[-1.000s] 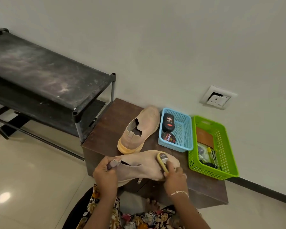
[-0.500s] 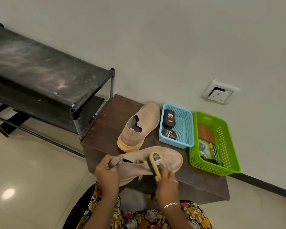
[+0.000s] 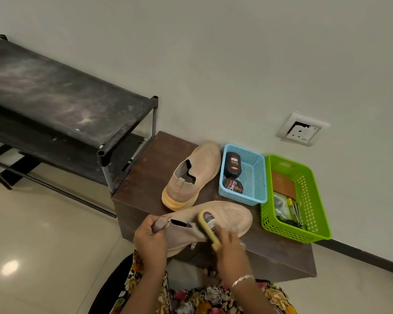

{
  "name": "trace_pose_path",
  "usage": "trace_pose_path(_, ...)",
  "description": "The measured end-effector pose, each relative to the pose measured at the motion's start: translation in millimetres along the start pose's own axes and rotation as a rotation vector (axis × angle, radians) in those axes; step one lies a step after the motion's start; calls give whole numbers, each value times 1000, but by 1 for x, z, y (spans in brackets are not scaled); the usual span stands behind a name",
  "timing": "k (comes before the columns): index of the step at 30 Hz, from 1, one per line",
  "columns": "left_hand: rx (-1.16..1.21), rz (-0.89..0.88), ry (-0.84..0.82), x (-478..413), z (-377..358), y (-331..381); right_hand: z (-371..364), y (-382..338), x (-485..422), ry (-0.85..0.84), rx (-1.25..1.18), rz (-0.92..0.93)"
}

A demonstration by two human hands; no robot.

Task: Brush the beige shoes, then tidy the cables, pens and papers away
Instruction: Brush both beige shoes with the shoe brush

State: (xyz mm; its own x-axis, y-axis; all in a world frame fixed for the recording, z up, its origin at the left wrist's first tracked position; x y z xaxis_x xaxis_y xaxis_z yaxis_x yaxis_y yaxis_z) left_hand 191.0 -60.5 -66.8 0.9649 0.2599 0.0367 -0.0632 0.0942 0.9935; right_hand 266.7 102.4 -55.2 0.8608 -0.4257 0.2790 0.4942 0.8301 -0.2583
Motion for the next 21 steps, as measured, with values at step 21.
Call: trace_pose_path(21,55,119,-156,-5,9,21,20,33,-20,432,-347,-195)
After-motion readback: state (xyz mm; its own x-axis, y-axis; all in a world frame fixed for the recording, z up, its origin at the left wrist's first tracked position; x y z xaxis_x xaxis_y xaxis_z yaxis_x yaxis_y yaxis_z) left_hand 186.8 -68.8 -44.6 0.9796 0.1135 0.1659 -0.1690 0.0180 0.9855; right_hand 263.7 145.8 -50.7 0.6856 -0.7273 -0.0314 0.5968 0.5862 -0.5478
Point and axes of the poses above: each hand's wrist, its own x-axis away from the middle knuckle, its own z-axis out of the back of the hand, y = z × x, the point moved 2 cm from there along -x, towards the middle knuckle, and after that the axes turned 3 degrees about -z, right-handed, at the moved point
